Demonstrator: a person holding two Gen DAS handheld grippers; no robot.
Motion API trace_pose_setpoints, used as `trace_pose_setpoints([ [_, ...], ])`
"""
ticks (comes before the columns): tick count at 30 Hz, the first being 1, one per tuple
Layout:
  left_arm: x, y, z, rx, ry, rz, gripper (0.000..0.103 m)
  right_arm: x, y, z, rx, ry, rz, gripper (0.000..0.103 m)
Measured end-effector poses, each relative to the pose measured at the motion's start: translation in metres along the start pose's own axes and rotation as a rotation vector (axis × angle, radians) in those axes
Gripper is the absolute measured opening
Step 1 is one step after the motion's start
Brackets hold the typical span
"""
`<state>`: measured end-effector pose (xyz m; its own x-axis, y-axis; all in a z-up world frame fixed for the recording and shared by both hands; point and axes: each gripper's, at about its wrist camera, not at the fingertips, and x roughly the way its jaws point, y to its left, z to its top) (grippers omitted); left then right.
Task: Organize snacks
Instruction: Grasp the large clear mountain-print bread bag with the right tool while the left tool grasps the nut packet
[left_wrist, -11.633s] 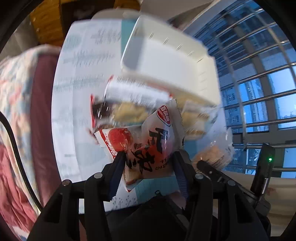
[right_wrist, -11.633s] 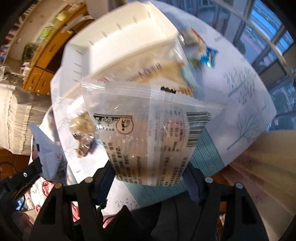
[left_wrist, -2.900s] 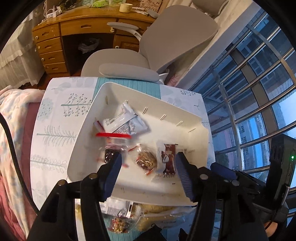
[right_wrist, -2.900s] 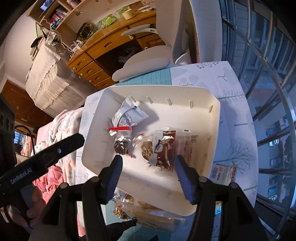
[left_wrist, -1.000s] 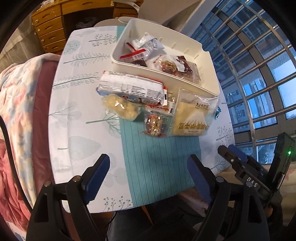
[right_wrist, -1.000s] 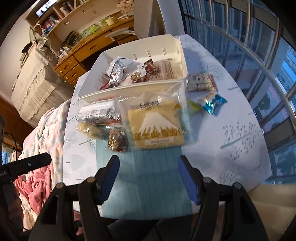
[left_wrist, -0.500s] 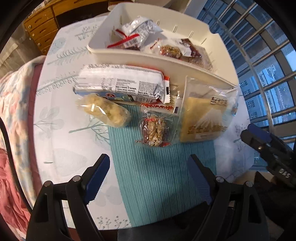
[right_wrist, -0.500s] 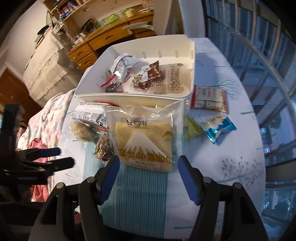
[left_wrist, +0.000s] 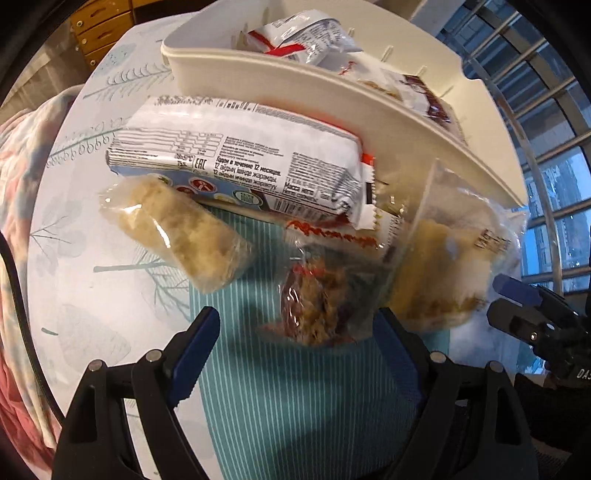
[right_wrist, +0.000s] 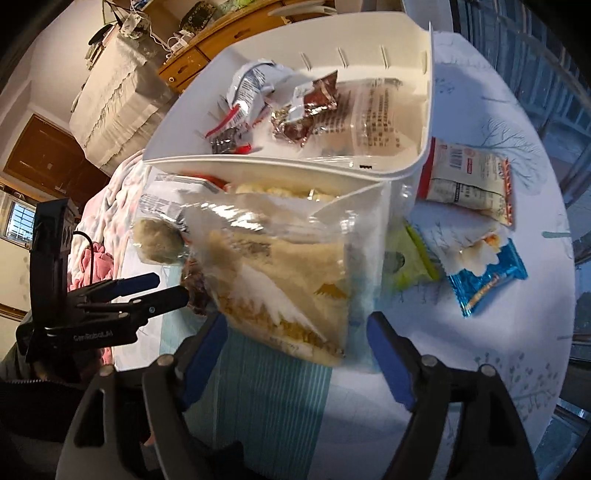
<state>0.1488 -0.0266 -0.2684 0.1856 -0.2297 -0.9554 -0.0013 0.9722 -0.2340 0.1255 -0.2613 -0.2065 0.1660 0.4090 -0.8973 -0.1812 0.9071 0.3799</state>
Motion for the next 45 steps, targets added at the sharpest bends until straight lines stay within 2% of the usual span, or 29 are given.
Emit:
trace_pose_setpoints([
  [7,0.02,-0.004,0.011,-0.009,0.014,-0.002,0.078,0.023,-0.017,0.013,0.048,0.034,0.05,0.082],
  [11,0.026,-0.008,0.017,-0.005,0.013,-0.021,0.075,0.03,-0.022,0.018,0.074,0.038,0.091,0.091],
  [15,0.035,-0.013,0.022,-0.005,0.014,-0.028,0.072,0.04,-0.031,0.019,0.118,0.066,0.101,0.091],
  [19,0.037,-0.021,0.024,0.005,0.008,-0.03,0.069,0.04,-0.033,0.02,0.145,0.053,0.105,0.091],
  [22,0.038,-0.031,0.025,0.013,0.004,-0.037,0.062,0.039,-0.034,0.02,0.154,0.049,0.095,0.088],
  [23,0.038,-0.035,0.026,0.015,0.003,-0.05,0.055,0.038,-0.034,0.019,0.157,0.049,0.092,0.087],
  [25,0.039,-0.046,0.025,0.012,0.004,-0.068,0.044,0.035,-0.034,0.019,0.162,0.058,0.094,0.083],
  [27,0.041,-0.054,0.025,0.017,-0.006,-0.037,0.044,0.035,-0.036,0.018,0.197,0.07,0.139,0.068],
  [30,0.044,-0.065,0.025,0.013,-0.019,-0.023,0.043,0.033,-0.043,0.011,0.255,0.081,0.214,0.058],
  [36,0.037,-0.075,0.011,0.014,-0.035,-0.01,0.042,0.025,-0.04,0.009,0.231,0.071,0.228,0.044],
  [45,0.018,-0.069,-0.019,-0.041,-0.041,0.013,0.037,0.01,-0.029,0.009,0.168,0.077,0.23,0.033],
])
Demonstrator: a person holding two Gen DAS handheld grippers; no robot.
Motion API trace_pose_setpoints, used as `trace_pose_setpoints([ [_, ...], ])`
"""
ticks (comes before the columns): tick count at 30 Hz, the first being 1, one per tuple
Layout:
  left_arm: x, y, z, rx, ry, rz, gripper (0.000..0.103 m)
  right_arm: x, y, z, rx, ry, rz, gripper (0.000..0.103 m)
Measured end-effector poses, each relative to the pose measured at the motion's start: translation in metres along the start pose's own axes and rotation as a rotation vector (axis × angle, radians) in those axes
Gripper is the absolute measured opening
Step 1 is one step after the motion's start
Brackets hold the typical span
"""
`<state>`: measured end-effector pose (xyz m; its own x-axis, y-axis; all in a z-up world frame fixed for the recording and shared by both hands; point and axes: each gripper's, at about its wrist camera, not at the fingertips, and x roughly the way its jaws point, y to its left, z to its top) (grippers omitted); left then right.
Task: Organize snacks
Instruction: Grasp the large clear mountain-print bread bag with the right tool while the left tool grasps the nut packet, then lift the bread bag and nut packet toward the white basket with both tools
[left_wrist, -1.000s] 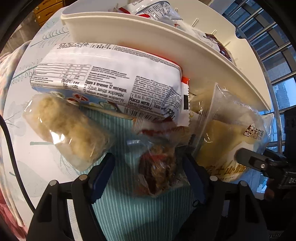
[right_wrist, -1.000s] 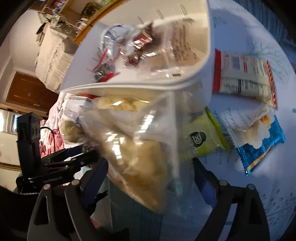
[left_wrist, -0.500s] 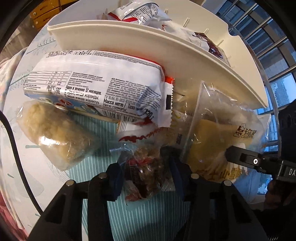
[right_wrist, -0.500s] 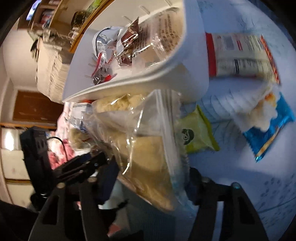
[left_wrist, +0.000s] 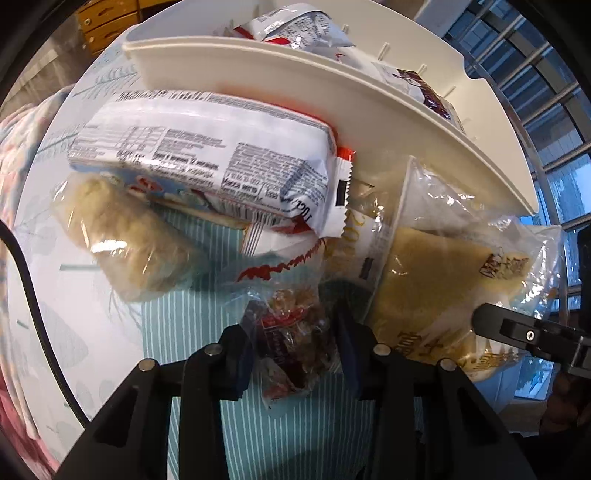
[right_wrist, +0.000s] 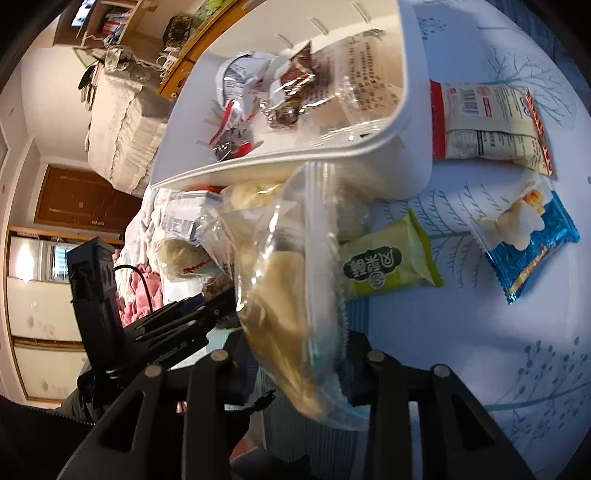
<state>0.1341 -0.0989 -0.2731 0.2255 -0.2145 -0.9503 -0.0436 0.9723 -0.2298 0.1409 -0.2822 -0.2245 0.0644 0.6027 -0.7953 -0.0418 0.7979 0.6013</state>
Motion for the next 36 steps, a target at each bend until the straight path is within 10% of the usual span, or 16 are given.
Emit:
trace_pose_setpoints([
  [18,-0.081,0.005,-0.053,-0.086,-0.027,0.027,0.037,-0.035,0.065,-0.008,-0.247,0.014,0.076,0.027],
  [36,-0.174,0.038,0.061,0.044,-0.092,0.005,0.037,-0.09,0.143,0.042,-0.287,-0.324,0.12,0.027],
])
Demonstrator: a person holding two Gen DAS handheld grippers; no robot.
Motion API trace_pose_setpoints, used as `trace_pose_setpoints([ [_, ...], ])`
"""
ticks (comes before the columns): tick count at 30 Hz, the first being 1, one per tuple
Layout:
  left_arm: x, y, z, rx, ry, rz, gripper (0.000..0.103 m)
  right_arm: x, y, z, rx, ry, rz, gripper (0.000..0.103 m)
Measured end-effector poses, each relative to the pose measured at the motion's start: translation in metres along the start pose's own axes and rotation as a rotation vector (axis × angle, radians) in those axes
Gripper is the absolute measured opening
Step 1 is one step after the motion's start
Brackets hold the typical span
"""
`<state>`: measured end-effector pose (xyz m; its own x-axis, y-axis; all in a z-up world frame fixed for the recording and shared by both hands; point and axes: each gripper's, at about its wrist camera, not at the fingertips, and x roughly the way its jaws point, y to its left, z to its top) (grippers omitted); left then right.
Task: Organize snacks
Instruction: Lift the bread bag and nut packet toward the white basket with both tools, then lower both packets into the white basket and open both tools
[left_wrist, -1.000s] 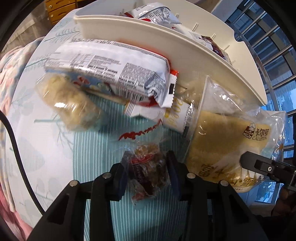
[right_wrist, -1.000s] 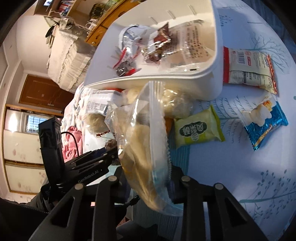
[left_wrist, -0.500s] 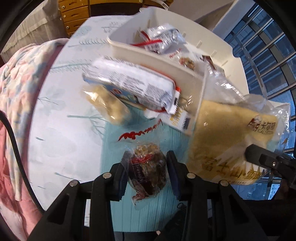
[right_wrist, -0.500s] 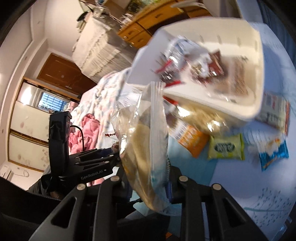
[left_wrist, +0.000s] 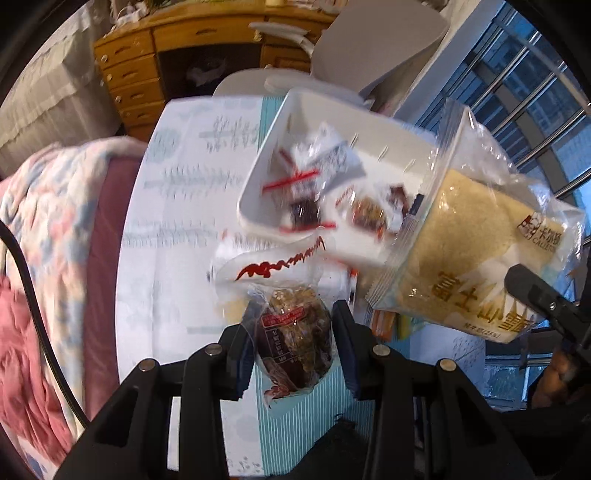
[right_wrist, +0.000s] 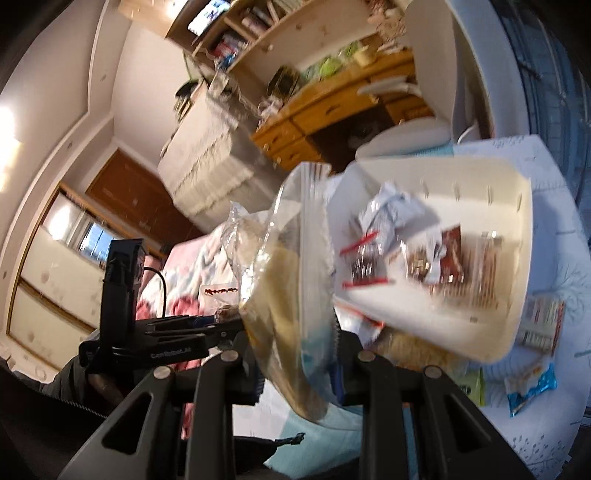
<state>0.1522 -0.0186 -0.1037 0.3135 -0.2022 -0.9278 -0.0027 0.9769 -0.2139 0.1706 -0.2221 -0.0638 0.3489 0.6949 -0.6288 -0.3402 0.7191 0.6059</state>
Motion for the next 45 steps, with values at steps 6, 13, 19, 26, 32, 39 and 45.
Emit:
trace_pose_setpoints([
  [6,-0.014,-0.003,0.049,0.076,-0.059,-0.04,0.037,-0.004,-0.002,0.022,0.046,-0.11,-0.056,0.027],
  [13,-0.004,-0.014,0.094,0.138,-0.084,-0.085,0.037,0.003,-0.02,0.037,0.107,-0.154,-0.124,0.027],
  [19,0.025,-0.03,0.126,0.184,-0.069,-0.119,0.037,0.022,-0.047,0.047,0.184,-0.136,-0.17,0.027],
  [26,0.075,-0.044,0.141,0.221,0.027,-0.128,0.038,0.051,-0.075,0.046,0.275,-0.038,-0.22,0.03],
  [32,0.089,-0.048,0.143,0.237,0.053,-0.12,0.066,0.065,-0.085,0.04,0.301,0.019,-0.278,0.041],
  [39,0.085,-0.038,0.144,0.21,0.048,-0.104,0.071,0.059,-0.088,0.04,0.308,-0.001,-0.296,0.065],
  [45,0.073,-0.031,0.138,0.175,0.042,-0.091,0.071,0.049,-0.082,0.039,0.29,-0.001,-0.31,0.073],
])
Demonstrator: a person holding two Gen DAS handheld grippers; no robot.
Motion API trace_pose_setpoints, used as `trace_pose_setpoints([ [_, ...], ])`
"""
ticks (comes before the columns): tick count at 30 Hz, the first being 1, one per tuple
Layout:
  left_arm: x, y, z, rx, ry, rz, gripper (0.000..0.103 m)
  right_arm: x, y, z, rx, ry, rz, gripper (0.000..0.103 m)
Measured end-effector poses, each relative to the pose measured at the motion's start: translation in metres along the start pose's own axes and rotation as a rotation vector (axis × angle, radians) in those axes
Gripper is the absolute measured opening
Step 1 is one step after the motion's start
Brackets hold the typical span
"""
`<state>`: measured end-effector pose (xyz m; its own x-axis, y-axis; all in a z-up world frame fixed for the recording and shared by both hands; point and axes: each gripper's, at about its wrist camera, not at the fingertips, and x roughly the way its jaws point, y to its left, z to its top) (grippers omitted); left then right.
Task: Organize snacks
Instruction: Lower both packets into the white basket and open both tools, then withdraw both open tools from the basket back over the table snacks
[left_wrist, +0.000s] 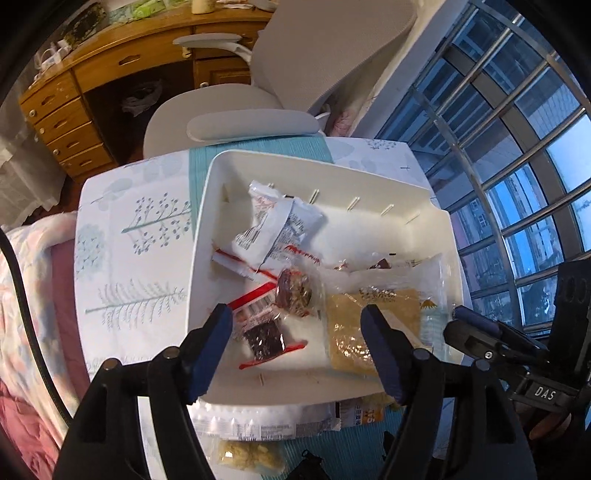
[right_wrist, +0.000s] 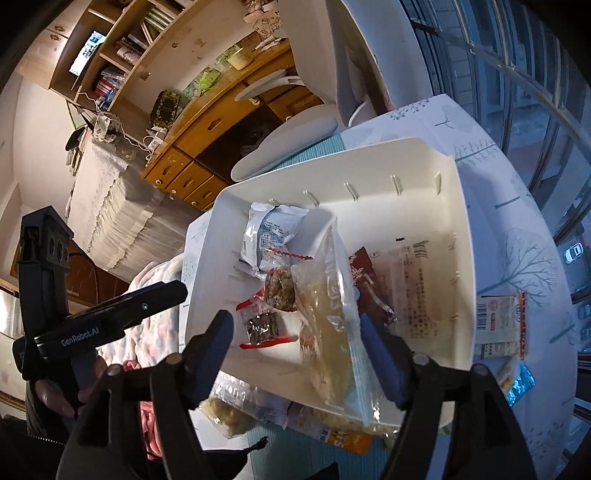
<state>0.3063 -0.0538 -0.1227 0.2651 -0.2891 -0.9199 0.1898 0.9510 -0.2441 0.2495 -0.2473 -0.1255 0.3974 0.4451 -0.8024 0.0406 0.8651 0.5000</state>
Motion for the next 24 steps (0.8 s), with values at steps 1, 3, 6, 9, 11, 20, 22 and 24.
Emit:
trace_pose_setpoints([
  [1,-0.002,0.001,-0.002,-0.011,0.002,0.002,0.071,-0.002,0.001,-0.001,-0.003,-0.001,0.002,0.073],
  [3,-0.006,0.003,-0.008,-0.03,0.003,0.002,0.071,-0.007,0.004,-0.004,-0.009,-0.004,0.015,0.074],
  [6,-0.017,0.003,-0.017,-0.044,-0.01,0.003,0.071,-0.012,0.01,-0.009,-0.029,-0.004,0.017,0.076],
  [9,-0.03,0.004,-0.028,-0.054,-0.03,0.003,0.071,-0.017,0.018,-0.016,-0.055,-0.001,0.02,0.081],
  [11,-0.038,0.005,-0.037,-0.064,-0.044,0.005,0.071,-0.018,0.024,-0.021,-0.073,0.006,0.022,0.081],
  [20,-0.062,0.026,-0.083,-0.1,-0.065,0.006,0.071,-0.021,0.058,-0.056,-0.151,0.029,0.027,0.081],
  [22,-0.066,0.032,-0.091,-0.095,-0.064,0.001,0.071,-0.021,0.067,-0.066,-0.161,0.021,0.004,0.081],
  [24,-0.069,0.04,-0.099,-0.087,-0.058,-0.001,0.071,-0.021,0.073,-0.074,-0.153,0.013,-0.005,0.081],
])
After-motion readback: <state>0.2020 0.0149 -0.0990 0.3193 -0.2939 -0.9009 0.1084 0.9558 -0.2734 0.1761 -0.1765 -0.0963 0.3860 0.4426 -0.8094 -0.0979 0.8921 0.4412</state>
